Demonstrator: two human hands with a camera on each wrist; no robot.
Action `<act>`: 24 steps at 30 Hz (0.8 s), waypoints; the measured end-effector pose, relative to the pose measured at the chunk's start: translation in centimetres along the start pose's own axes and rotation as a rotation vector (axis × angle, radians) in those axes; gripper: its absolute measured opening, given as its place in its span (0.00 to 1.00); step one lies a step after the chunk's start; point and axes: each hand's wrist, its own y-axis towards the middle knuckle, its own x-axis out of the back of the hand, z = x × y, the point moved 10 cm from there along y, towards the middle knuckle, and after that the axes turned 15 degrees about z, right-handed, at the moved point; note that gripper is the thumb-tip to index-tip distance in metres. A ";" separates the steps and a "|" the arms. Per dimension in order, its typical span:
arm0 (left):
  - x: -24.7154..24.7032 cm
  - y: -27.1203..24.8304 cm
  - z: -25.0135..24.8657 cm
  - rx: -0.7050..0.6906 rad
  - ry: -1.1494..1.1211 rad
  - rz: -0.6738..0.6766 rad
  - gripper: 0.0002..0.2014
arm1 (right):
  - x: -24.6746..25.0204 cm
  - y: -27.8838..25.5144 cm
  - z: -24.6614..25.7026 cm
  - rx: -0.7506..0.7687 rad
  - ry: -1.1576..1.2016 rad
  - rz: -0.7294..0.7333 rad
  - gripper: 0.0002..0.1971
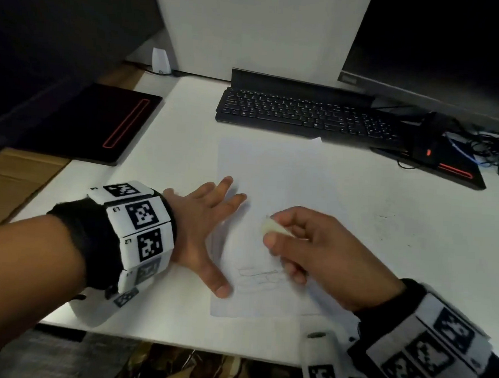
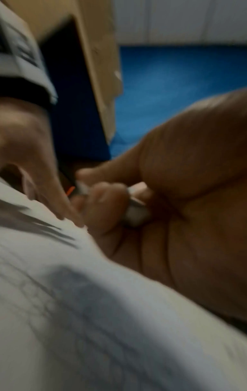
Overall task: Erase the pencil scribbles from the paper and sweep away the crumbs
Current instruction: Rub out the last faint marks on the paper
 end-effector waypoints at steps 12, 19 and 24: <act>-0.9 0.7 -1.6 0.030 0.069 0.054 0.67 | -3.7 3.8 0.2 -0.217 -0.772 0.243 0.03; -0.8 0.7 -1.8 0.019 0.051 0.039 0.65 | -3.1 4.7 0.7 -0.217 -0.902 0.286 0.02; -0.7 0.2 -2.4 0.009 0.066 0.050 0.63 | -4.3 4.8 0.5 -0.231 -0.953 0.427 0.04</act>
